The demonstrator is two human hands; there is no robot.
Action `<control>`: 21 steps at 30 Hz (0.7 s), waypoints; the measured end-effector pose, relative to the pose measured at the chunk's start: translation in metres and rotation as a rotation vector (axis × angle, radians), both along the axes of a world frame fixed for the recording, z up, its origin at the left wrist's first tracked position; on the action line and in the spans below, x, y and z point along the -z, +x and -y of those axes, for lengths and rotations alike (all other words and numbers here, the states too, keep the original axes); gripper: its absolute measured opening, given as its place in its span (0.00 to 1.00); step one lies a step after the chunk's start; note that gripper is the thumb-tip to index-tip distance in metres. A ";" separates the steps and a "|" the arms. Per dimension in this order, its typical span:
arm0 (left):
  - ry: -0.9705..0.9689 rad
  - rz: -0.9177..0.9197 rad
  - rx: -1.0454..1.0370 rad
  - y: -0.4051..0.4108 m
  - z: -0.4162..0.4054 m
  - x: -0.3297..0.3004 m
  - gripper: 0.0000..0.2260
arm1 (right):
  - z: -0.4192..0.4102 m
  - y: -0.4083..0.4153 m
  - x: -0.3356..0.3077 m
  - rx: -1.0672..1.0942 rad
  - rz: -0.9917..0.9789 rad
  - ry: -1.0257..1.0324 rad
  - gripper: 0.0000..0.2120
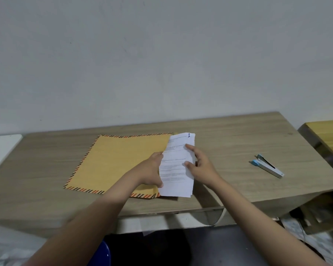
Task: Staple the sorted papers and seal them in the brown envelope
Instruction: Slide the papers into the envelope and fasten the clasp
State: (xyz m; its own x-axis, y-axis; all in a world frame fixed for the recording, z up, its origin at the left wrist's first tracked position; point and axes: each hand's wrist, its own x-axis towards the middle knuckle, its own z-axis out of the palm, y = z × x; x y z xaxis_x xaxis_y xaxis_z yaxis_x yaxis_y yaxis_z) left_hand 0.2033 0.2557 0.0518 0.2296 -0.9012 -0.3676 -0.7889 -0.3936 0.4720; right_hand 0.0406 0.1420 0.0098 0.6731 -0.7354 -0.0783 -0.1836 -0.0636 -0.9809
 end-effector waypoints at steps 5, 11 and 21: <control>-0.029 -0.034 -0.055 -0.005 0.004 -0.005 0.42 | 0.005 0.003 -0.004 0.254 -0.079 -0.101 0.20; -0.069 -0.065 -0.041 -0.020 0.016 -0.007 0.43 | -0.002 0.029 -0.003 0.173 -0.108 -0.091 0.15; -0.107 -0.082 -0.079 -0.023 0.020 -0.004 0.44 | 0.006 0.042 -0.002 0.212 -0.093 0.095 0.11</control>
